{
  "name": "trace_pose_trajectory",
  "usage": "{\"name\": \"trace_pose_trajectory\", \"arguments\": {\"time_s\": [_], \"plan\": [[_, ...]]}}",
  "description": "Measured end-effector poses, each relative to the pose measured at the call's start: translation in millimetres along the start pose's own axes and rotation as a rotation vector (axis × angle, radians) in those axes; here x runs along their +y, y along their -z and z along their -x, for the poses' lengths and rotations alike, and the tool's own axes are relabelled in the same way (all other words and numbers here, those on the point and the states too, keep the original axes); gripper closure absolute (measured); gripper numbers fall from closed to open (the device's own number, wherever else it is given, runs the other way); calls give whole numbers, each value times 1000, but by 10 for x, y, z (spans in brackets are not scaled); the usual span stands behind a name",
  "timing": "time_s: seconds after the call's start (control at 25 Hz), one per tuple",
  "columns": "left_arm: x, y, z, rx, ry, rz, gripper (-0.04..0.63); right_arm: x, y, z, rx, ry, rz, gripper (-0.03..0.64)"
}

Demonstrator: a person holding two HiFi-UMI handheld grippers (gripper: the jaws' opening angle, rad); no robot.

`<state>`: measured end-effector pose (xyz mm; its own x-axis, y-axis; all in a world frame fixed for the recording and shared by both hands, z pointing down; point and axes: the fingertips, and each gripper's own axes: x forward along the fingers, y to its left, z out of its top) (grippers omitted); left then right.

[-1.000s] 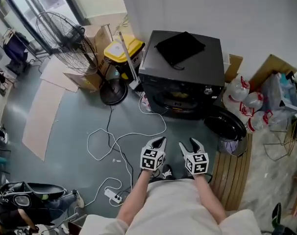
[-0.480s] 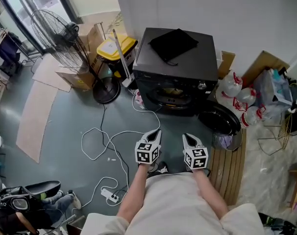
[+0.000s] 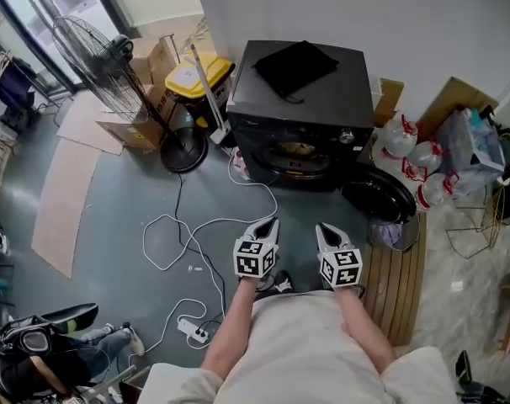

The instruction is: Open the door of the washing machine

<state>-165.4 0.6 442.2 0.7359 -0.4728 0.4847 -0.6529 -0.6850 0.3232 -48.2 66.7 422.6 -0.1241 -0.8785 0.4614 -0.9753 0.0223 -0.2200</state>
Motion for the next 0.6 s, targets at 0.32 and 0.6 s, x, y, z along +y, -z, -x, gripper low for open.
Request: {"name": "trace_pose_trajectory", "arguments": {"time_s": [0.32, 0.6], "plan": [[-18, 15, 0, 13, 0, -8, 538, 30, 28, -20, 6, -19, -11, 617], [7, 49, -12, 21, -1, 1, 538, 39, 29, -54, 11, -27, -16, 617]]}}
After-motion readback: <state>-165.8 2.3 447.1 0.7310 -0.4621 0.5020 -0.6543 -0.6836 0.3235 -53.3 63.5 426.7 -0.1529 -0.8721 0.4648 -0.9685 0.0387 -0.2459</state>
